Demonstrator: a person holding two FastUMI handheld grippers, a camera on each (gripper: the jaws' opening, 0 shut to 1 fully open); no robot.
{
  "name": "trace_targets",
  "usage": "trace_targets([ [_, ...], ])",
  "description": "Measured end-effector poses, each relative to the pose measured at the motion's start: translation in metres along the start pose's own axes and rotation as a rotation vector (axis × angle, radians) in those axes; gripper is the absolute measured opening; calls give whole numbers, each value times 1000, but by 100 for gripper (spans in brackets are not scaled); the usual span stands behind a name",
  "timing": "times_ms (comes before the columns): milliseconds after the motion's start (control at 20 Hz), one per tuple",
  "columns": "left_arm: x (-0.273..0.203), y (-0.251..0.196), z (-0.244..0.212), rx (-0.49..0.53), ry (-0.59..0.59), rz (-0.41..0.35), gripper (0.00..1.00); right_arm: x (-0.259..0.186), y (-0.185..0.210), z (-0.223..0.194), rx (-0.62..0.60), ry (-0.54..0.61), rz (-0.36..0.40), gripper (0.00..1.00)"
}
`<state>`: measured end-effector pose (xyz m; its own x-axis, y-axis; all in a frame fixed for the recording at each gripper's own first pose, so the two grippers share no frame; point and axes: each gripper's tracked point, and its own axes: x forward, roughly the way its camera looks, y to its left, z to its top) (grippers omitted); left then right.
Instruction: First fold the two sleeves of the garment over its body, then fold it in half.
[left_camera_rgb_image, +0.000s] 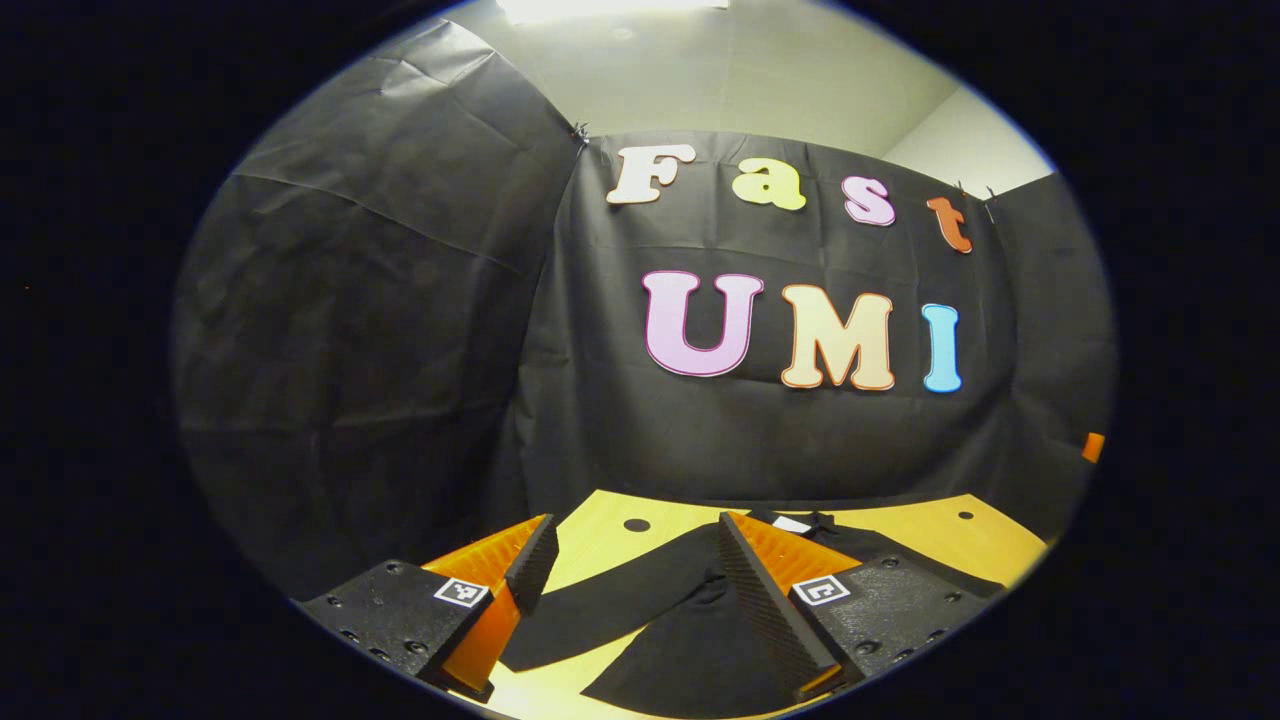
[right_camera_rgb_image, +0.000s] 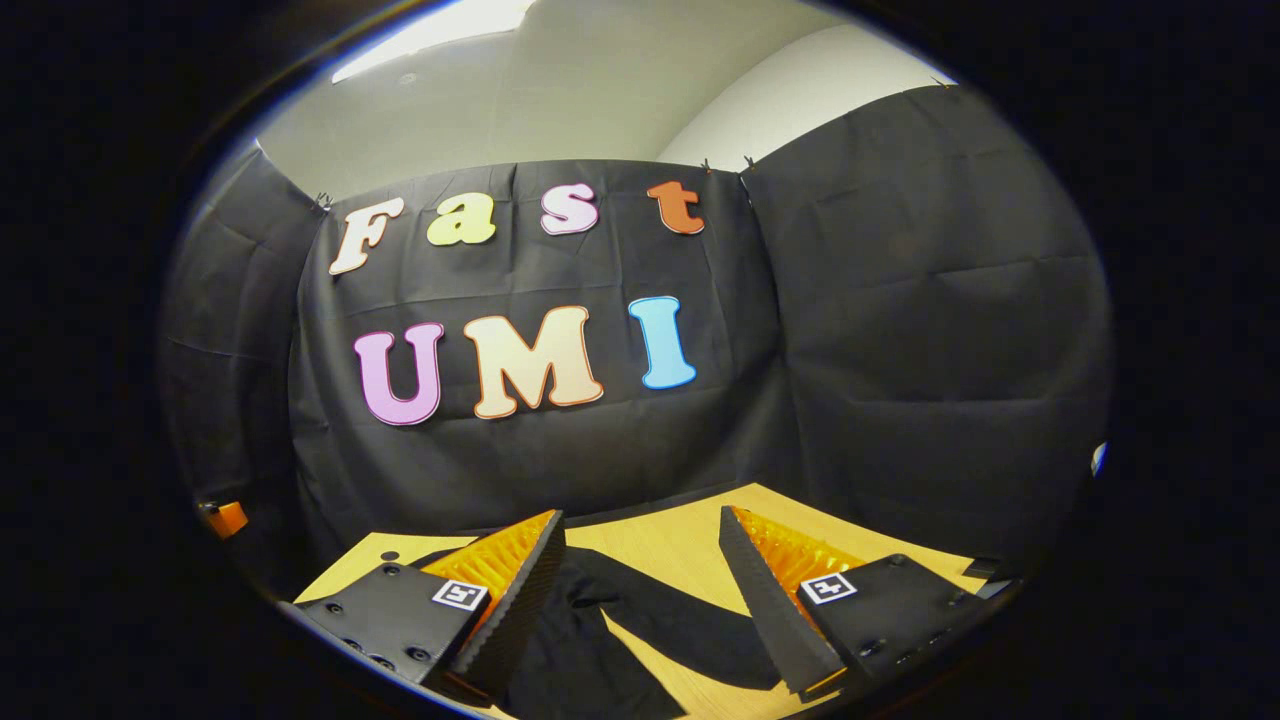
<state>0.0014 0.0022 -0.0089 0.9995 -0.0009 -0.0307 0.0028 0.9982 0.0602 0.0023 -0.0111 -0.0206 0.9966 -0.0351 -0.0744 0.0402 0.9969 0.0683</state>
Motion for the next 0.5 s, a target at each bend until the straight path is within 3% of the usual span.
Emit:
trace_targets([
  [250, -1, 2, 3, 12, -6, 2, 94, 3, -12, -6, 9, 4, -18, 94],
  [500, -8, 9, -3, 11, 5, 23, 94, 16, -52, -27, 41, 43, -81, 97],
])
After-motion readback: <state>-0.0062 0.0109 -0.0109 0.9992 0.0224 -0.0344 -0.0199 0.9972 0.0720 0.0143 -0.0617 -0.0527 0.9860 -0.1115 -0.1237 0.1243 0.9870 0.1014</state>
